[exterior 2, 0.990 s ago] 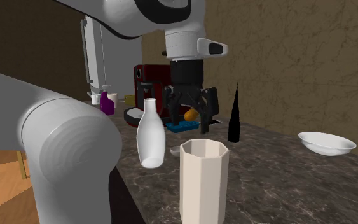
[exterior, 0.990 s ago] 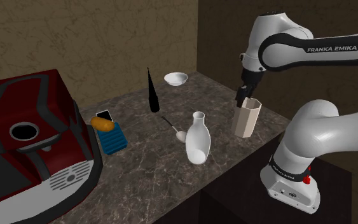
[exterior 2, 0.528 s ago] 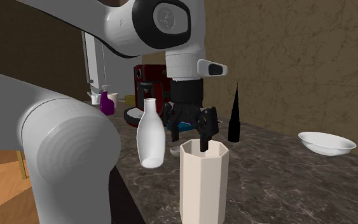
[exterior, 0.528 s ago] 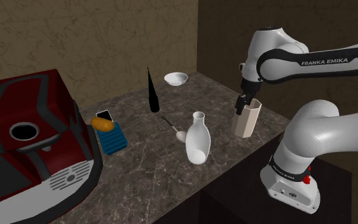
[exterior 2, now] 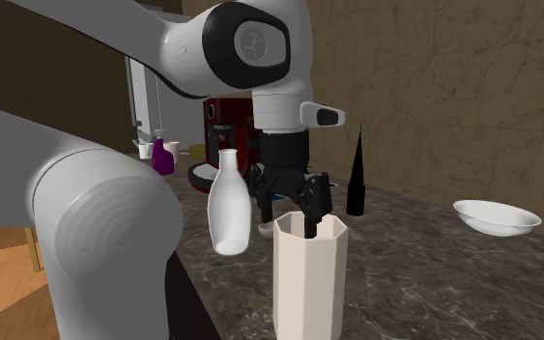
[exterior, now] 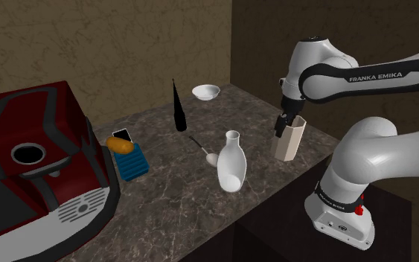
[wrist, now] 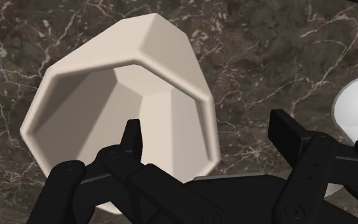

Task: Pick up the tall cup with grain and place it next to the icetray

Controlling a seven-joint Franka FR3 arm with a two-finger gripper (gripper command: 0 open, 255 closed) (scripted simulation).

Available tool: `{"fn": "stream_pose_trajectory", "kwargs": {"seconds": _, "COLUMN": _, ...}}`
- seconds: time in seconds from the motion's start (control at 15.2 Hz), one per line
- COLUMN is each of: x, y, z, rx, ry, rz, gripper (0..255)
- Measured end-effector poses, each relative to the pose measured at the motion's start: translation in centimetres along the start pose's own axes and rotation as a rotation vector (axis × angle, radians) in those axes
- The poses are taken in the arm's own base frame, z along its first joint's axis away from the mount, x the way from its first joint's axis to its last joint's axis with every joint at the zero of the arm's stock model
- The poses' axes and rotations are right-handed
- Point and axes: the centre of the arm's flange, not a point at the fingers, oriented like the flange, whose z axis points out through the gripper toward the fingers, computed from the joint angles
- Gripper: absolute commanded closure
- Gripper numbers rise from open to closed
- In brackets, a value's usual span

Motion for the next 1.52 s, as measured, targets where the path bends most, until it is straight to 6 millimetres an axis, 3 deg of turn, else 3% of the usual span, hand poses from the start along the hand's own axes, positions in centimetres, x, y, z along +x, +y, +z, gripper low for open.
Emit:
{"fn": "stream_pose_trajectory", "kwargs": {"seconds": 0.07, "x": 0.0, "y": 0.0, "z": 0.0, "rx": 0.000, "ry": 0.000, "rz": 0.000, "gripper": 255}}
{"fn": "stream_pose_trajectory", "kwargs": {"seconds": 0.73, "x": 0.0, "y": 0.0, "z": 0.0, "rx": 0.001, "ry": 0.000, "rz": 0.000, "gripper": 255}}
{"fn": "stream_pose_trajectory", "kwargs": {"seconds": 1.52, "x": 0.3, "y": 0.1, "z": -5.7, "rx": 0.000, "ry": 0.000, "rz": 0.000, "gripper": 255}}
